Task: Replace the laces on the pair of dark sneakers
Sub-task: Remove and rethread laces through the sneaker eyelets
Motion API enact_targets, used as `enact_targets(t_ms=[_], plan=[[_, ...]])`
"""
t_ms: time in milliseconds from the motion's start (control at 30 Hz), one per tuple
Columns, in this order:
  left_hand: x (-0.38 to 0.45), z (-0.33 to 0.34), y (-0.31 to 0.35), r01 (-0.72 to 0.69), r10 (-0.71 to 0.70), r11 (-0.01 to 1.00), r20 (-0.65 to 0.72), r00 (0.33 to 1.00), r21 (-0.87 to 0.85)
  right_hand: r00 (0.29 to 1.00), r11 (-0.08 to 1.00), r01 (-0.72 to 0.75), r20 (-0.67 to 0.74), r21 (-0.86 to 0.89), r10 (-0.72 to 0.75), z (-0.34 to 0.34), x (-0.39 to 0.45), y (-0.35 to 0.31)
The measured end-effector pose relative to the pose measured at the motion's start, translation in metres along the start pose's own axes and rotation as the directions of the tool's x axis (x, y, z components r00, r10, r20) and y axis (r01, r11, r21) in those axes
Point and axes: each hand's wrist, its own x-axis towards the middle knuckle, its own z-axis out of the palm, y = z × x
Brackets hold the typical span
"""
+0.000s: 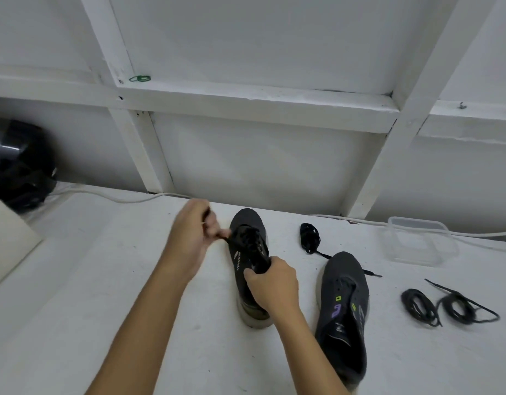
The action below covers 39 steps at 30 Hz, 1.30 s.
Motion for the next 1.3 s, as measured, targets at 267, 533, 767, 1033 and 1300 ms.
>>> enact_targets(t_ms=[267,533,767,1033,1300], plan=[[-0.006,0.002,-0.029,-0.333,-0.152,0.039,0.335,0.930,0.942,0.999,0.995,0.036,-0.020,0.095,-0.035,0.001,0.000,0.004],[-0.016,0.003,0.003,0.056,-0.128,0.979,0.373,0.919,0.197,1.000,0.994,0.018,0.003,0.104,-0.018,0.000,0.001,0.006],[-0.004,-0.003,-0.011,-0.091,-0.021,0.434,0.111,0.994,0.896,1.000,0.993,0.016,0.011,0.116,-0.017,-0.001,0.001,0.006],[-0.005,-0.007,-0.003,-0.106,-0.239,0.717,0.385,0.892,0.690,1.000,0.995,0.007,0.014,0.095,-0.008,0.000,0.001,0.005],[-0.012,0.004,0.006,-0.092,-0.151,0.856,0.417,0.896,0.508,0.997,0.997,-0.009,0.073,0.080,0.003,-0.006,-0.001,0.002]])
